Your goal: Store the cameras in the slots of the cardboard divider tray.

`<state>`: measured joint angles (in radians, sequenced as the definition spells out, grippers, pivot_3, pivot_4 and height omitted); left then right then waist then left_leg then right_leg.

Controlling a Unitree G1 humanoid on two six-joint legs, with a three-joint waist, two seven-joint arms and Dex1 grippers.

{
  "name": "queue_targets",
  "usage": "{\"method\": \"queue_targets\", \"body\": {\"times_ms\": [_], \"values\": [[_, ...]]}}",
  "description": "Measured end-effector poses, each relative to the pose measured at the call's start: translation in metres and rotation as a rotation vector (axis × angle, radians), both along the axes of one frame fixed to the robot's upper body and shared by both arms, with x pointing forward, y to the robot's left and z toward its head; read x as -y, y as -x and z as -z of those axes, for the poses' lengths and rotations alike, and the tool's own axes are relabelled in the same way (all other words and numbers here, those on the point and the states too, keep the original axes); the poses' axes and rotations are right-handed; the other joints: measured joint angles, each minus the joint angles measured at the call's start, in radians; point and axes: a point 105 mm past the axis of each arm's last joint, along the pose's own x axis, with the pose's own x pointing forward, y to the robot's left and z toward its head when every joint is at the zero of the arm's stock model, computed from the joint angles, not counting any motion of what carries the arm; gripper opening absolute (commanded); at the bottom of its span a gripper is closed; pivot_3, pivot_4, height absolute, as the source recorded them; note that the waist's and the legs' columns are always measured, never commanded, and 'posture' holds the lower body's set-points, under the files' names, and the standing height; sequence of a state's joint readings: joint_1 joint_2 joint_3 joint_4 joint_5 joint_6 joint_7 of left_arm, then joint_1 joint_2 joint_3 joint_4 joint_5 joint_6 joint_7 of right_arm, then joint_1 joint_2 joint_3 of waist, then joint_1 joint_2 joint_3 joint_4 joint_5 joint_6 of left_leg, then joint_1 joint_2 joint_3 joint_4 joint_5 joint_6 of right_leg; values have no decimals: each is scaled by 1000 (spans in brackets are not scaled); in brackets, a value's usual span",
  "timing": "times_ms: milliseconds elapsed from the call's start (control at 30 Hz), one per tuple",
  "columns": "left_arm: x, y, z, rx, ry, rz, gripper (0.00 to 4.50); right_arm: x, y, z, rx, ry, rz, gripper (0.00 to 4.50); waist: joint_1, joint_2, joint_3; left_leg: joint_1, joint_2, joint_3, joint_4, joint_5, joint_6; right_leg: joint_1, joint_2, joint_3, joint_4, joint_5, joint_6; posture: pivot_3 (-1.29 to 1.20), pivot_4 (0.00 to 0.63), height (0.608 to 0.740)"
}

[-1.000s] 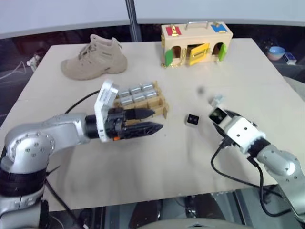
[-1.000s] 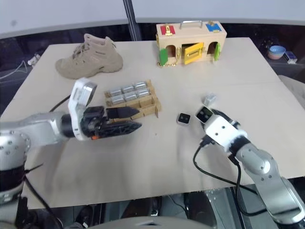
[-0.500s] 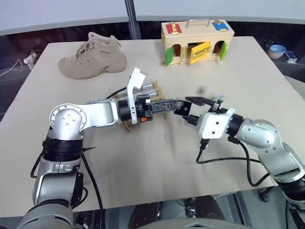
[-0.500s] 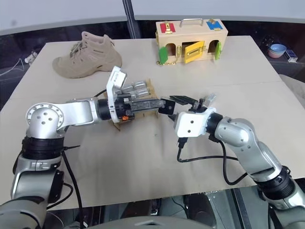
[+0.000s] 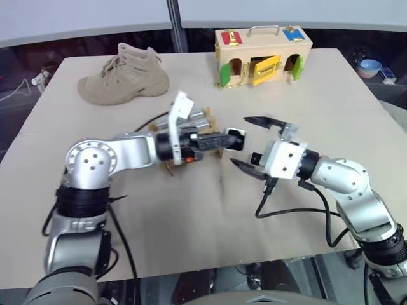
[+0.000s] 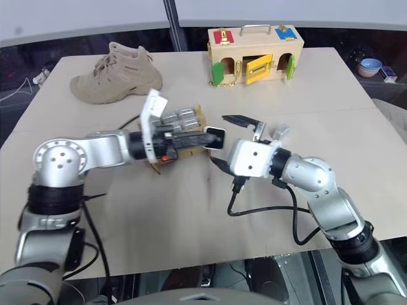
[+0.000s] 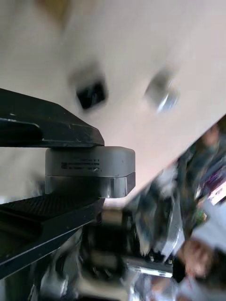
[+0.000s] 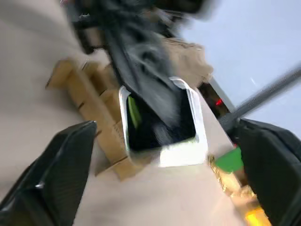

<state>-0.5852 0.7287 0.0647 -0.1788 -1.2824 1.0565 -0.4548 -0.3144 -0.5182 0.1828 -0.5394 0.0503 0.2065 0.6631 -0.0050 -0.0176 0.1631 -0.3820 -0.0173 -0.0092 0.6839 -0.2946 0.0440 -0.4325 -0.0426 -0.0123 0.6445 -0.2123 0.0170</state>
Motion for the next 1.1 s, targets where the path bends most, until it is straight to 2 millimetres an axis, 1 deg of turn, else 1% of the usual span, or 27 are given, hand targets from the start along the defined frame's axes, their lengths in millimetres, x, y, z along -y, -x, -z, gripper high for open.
{"method": "queue_targets", "body": {"times_ms": [33,100,167,233,300,433,633,733,900,1000,1100], "values": [[-13,-2,2,56,-38,-27,720,8,0,3,-56,-33,6,4474,0,0,0,0,0,0,0,0,0,0,0,0,-1,0,0,0,150,740],[-32,-3,6,111,-109,-47,720,22,2,11,-143,-46,9,4474,2,1,0,0,0,0,0,0,0,0,0,0,-1,0,0,0,150,740],[-48,-8,5,169,-156,-67,720,36,5,16,-217,-48,-1,4474,14,1,1,0,-1,0,0,0,0,1,1,-1,-1,0,0,0,150,740],[-63,-13,3,236,-206,-78,720,47,9,9,-256,-69,-36,4474,19,1,1,0,-1,0,0,0,1,1,1,-1,-1,0,0,0,150,740],[-72,-16,3,273,-243,-81,720,56,11,4,-272,-67,-51,4474,19,1,1,0,-1,0,0,0,1,1,2,-1,-1,0,0,0,150,740],[-86,-24,14,295,-324,-73,720,68,8,-4,-329,-80,-101,4474,18,1,1,0,0,1,1,0,1,1,3,0,-1,0,0,0,150,740],[-98,-29,24,303,-405,-53,720,72,-2,-19,-325,-92,-142,4474,17,1,1,-1,1,1,1,-1,3,1,2,0,-1,0,0,0,150,740],[-96,-33,34,292,-422,-46,720,70,-3,-25,-305,-97,-150,4474,20,1,1,-2,1,1,1,-2,4,0,1,-1,-1,0,0,0,150,740],[-90,-38,41,302,-439,-20,720,68,0,-23,-311,-98,-153,4474,19,0,1,-3,1,1,2,-2,5,0,0,-2,-1,0,1,0,150,740],[-93,-40,49,304,-466,-9,720,68,2,-20,-328,-103,-152,4474,16,1,1,-2,1,1,2,-2,5,0,0,-2,-1,0,1,0,150,740],[-95,-41,51,311,-474,-1,720,66,4,-21,-330,-108,-165,4474,17,1,1,-2,1,1,2,-2,5,0,0,-2,0,0,0,0,150,740]]}}
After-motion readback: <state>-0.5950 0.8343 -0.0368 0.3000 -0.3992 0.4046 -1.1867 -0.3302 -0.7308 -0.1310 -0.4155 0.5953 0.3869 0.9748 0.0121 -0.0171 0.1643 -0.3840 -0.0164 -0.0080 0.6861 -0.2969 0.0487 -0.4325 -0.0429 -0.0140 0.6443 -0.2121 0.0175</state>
